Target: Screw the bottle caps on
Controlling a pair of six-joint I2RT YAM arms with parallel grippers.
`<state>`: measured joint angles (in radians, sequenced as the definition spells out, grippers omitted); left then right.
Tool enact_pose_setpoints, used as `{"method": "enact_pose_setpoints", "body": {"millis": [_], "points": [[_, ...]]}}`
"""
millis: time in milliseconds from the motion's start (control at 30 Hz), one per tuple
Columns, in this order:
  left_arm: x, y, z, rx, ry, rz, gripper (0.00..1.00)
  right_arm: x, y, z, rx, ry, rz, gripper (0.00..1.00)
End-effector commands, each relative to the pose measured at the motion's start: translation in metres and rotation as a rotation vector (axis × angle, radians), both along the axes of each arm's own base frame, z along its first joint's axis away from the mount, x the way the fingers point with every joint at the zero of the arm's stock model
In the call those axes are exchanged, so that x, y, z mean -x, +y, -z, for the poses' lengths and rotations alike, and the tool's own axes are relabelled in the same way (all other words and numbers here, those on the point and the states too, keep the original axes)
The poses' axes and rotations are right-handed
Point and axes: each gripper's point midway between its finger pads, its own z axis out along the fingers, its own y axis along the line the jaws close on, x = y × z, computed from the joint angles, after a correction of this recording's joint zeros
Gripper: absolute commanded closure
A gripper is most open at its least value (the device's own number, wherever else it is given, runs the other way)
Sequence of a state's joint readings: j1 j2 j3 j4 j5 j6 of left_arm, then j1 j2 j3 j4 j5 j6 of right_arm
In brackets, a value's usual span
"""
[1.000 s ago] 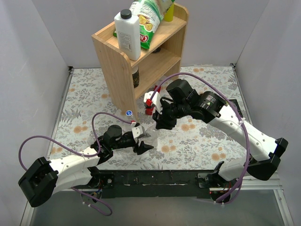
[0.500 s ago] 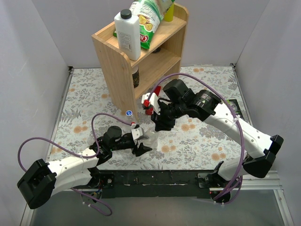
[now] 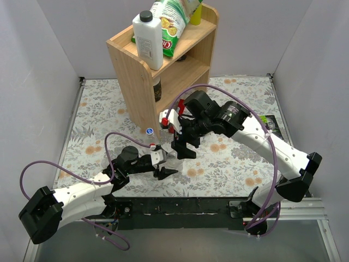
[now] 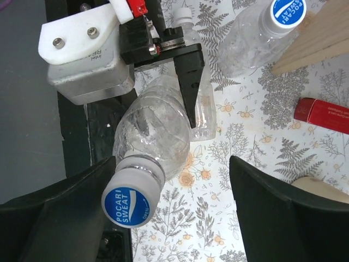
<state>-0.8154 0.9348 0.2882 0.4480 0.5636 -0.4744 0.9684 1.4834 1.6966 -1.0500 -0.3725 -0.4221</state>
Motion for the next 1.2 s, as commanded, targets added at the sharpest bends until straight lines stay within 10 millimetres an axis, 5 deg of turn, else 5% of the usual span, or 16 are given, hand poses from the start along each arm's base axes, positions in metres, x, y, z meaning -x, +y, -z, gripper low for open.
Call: {"method": "enact_pose_setpoints", "body": {"millis": [0,133,300,500,733,1167], "points": [[0.01,-0.008,-0.025,0.057,-0.085,0.086,1.0,0.001,0.0,-0.031,-0.058,-0.075,-0.078,0.1],[0.011,-0.008,-0.018,0.019,-0.048,0.099,1.0,0.029,-0.012,-0.055,-0.129,-0.096,-0.244,0.1],[0.024,-0.006,0.003,-0.068,0.015,0.169,1.0,0.052,-0.038,-0.05,-0.099,-0.099,-0.353,0.1],[0.03,-0.006,0.011,-0.114,0.046,0.217,1.0,0.054,-0.055,-0.03,-0.077,-0.237,-0.498,0.1],[0.032,-0.007,0.01,-0.135,0.012,0.265,1.0,0.033,-0.055,-0.007,0.008,-0.348,-0.566,0.32],[0.031,-0.01,0.007,-0.144,0.002,0.283,1.0,0.038,-0.047,-0.018,-0.086,-0.43,-0.639,0.41]]}}
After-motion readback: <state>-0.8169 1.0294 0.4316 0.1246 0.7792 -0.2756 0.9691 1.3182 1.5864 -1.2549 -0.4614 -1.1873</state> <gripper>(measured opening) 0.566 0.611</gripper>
